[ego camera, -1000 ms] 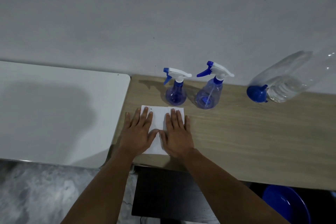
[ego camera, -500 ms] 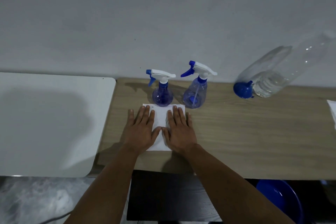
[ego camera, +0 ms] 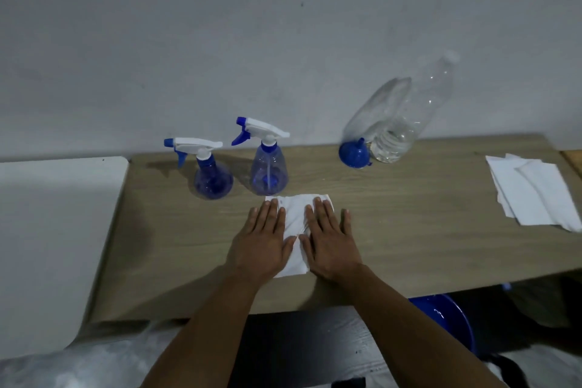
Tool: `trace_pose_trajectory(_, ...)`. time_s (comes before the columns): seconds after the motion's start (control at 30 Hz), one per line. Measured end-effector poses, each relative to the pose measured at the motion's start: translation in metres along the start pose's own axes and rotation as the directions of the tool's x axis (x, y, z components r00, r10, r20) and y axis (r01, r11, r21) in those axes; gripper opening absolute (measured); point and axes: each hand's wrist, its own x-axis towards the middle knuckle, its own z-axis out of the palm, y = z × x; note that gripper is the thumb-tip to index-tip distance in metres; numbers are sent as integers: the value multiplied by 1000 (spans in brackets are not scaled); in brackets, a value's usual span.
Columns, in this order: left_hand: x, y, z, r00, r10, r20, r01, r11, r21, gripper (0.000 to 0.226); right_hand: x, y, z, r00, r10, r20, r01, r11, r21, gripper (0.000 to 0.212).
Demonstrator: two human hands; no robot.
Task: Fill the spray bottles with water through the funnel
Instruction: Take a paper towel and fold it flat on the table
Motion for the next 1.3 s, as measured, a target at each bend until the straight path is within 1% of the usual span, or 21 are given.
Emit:
trace_pose_trajectory(0.07, 17, 24, 1, 1000, 14, 10, -14, 1000, 0, 73, 1, 30, -7, 1000, -9, 11, 9, 1000, -10, 74)
trace_pose_trajectory(0.17, 44, 54, 3, 1000, -10, 10, 10, 1000, -1, 72, 12, 69, -18, 999, -42, 29, 42, 999, -25, 75)
trace_pose_trajectory(0.33, 91, 84, 5, 999, -28, 15, 28, 1000, 8, 71, 31, 116, -30, 998, -46, 36, 46, 999, -2, 75)
trace_pose_trajectory(0.6, 136, 118, 4, 999, 21, 36, -23, 999, 29, 73, 29, 172, -32, 1000, 15, 2, -15, 999, 30, 77)
trace_pose_trajectory(0.87, 165, 177, 4, 995, 92, 37, -93, 995, 29, 69, 16, 231, -38, 998, 53, -21, -52, 997, 59, 75)
trace_pose_trajectory(1.07, 190, 218, 4, 989, 143, 46, -146, 987, 62, 68, 2, 279, -49, 998, 55, -4, -55, 998, 23, 74)
trace_pose_trajectory(1.23, 214, 240, 5, 983, 175, 61, -179, 982, 63, 69, 12, 314, -57, 1000, 29, -8, -29, 1000, 10, 75)
trace_pose_trajectory(1.3, 223, 249, 5, 984, 168, 53, -171, 984, 55, 68, 17, 326, -60, 999, 38, -4, -38, 999, -2, 75)
